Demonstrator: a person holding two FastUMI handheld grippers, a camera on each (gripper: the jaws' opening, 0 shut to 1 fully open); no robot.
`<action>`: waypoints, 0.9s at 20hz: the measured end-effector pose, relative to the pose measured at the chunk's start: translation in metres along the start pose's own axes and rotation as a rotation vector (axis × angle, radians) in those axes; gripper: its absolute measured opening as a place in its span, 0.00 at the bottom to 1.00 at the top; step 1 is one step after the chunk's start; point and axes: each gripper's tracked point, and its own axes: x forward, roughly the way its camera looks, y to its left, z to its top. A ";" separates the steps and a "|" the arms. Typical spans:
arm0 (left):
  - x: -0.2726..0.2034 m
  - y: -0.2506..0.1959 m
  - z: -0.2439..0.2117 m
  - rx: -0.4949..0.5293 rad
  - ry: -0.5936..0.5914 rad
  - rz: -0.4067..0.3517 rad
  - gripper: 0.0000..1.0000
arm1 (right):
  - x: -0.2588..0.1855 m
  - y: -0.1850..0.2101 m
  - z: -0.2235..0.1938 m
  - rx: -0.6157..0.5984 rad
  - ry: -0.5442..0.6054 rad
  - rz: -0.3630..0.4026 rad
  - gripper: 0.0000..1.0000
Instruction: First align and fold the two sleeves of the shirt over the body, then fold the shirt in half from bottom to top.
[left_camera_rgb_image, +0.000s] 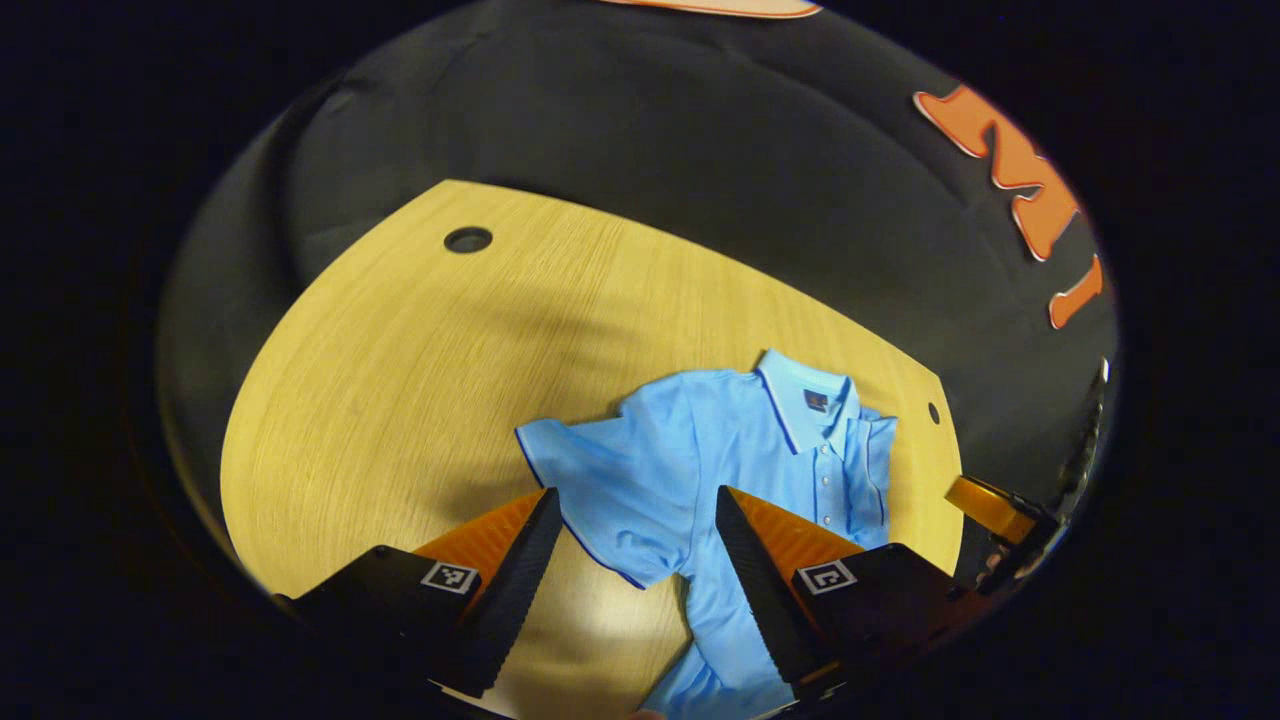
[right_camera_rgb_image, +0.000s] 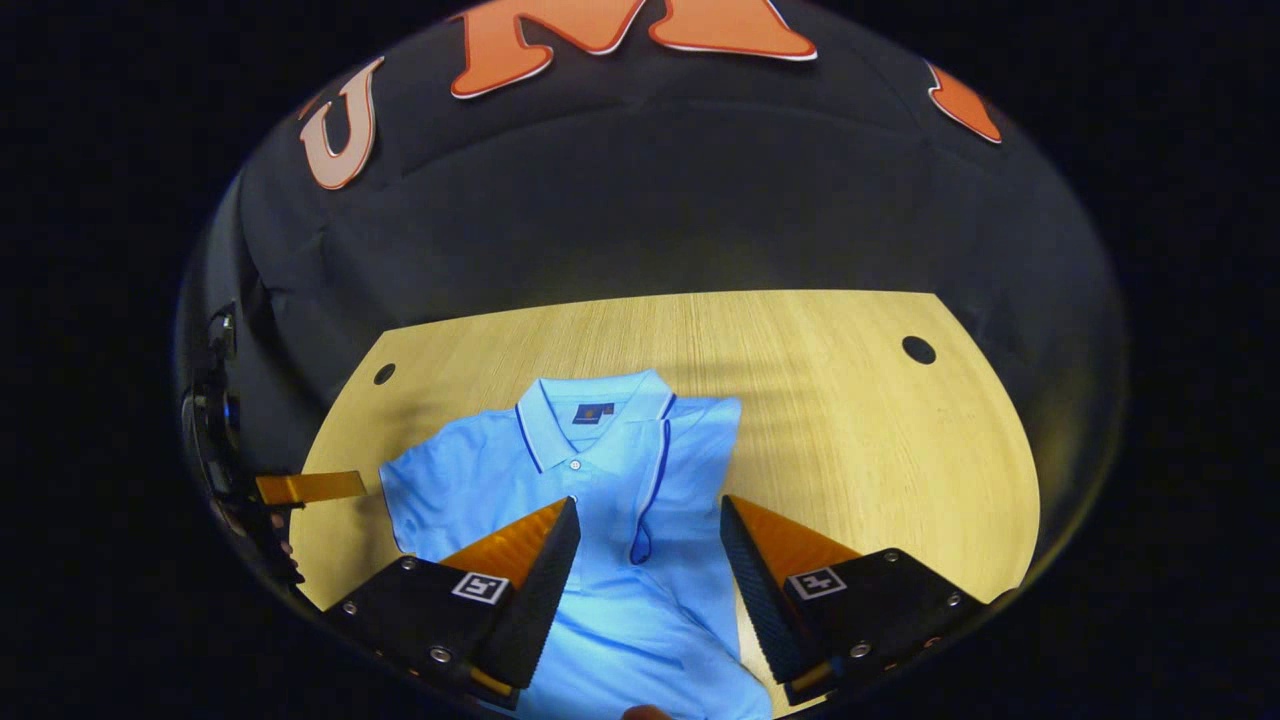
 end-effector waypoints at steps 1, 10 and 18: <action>0.006 0.002 -0.002 -0.013 0.027 0.007 1.00 | -0.009 -0.005 0.001 0.007 -0.018 -0.003 0.87; 0.044 0.026 -0.011 -0.023 0.191 0.218 1.00 | -0.070 -0.068 -0.006 0.013 -0.143 -0.112 0.90; 0.057 0.033 -0.014 0.069 0.256 0.331 0.99 | -0.120 -0.117 -0.037 0.088 -0.180 -0.226 0.91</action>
